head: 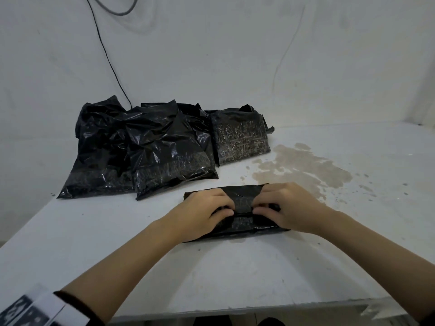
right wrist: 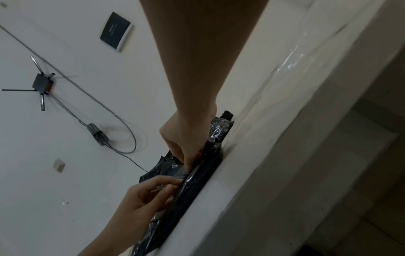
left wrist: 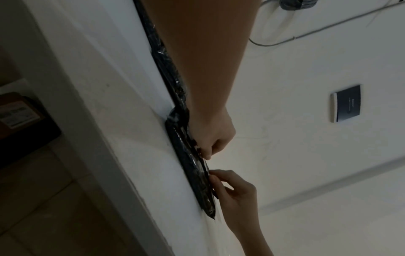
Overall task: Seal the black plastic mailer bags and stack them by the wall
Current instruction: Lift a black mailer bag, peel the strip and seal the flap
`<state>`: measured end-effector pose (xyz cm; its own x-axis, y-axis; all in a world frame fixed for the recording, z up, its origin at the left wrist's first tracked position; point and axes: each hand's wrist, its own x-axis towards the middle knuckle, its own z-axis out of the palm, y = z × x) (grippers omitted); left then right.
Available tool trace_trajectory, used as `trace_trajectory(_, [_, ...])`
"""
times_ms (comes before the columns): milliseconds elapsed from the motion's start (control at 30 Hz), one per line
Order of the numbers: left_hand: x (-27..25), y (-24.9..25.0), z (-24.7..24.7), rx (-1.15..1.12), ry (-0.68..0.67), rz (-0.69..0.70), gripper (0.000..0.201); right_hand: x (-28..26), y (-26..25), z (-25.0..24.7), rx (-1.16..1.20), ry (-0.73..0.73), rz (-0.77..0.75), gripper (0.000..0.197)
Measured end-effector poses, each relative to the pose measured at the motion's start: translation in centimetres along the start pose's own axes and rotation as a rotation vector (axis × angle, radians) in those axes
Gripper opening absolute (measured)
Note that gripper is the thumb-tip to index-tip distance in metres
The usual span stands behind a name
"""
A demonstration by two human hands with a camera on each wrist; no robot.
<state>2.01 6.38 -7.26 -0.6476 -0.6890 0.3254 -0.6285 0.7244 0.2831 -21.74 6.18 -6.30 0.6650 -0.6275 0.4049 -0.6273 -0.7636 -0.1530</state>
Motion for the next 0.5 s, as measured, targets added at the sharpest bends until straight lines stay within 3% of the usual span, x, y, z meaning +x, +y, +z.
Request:
trace_trajectory(133, [0.5, -0.1, 0.3, -0.002, 0.040, -0.008, 0.013, 0.1, -0.2, 0.2, -0.113, -0.021, -0.024, 0.033])
trace_trajectory(300, [0.3, 0.6, 0.2, 0.116, 0.026, 0.044, 0.036, 0.4, -0.6, 0.2, -0.300, -0.031, -0.141, 0.031])
trace_trajectory(400, [0.5, 1.0, 0.3, 0.171, 0.021, 0.035, 0.029, 1.0, -1.4, -0.4, -0.318, -0.187, -0.096, 0.025])
trace_trajectory(500, [0.5, 0.9, 0.1, 0.181, -0.067, -0.012, 0.022, 1.7, -1.8, -1.4, -0.356, -0.410, 0.026, 0.026])
